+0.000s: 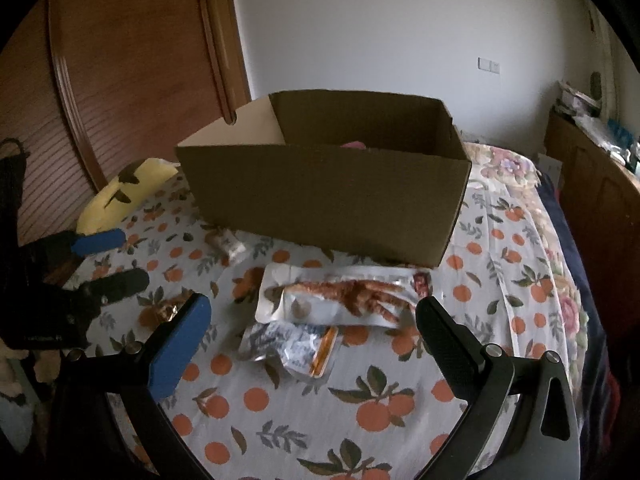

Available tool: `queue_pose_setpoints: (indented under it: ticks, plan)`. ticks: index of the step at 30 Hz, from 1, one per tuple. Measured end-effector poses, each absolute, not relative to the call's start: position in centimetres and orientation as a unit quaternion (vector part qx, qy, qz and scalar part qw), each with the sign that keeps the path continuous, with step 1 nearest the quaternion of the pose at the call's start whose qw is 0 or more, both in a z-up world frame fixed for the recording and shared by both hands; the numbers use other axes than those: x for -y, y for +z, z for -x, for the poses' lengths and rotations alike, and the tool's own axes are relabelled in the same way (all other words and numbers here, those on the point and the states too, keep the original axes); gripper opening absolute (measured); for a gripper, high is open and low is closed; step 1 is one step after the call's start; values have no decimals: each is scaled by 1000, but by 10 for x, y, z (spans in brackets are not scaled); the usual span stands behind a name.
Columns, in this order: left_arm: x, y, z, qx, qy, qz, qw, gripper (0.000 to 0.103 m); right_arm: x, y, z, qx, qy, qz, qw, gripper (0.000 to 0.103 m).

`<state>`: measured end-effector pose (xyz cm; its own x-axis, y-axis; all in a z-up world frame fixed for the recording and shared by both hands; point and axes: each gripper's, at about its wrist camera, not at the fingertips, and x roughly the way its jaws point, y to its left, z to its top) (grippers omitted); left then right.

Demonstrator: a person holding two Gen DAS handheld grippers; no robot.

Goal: Organize snacks
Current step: 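Withdraw both tools from the box back toward the remaining snacks, then grasp the brown foil packet with the left gripper while the right grasps the clear packet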

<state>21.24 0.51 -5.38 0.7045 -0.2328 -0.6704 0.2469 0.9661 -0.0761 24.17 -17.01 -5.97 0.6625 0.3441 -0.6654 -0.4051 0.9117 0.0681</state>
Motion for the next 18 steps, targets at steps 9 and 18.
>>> queue_pose_setpoints:
  ticks: [9, 18]
  plan:
    - [-9, -93, -213, -411, -144, 23, 900, 75, 165, -85, -240, -376, 206, 42, 902, 103]
    - [2, -113, -221, -427, -130, 15, 895, 62, 164, -105, -245, -393, 206, 31, 895, 103]
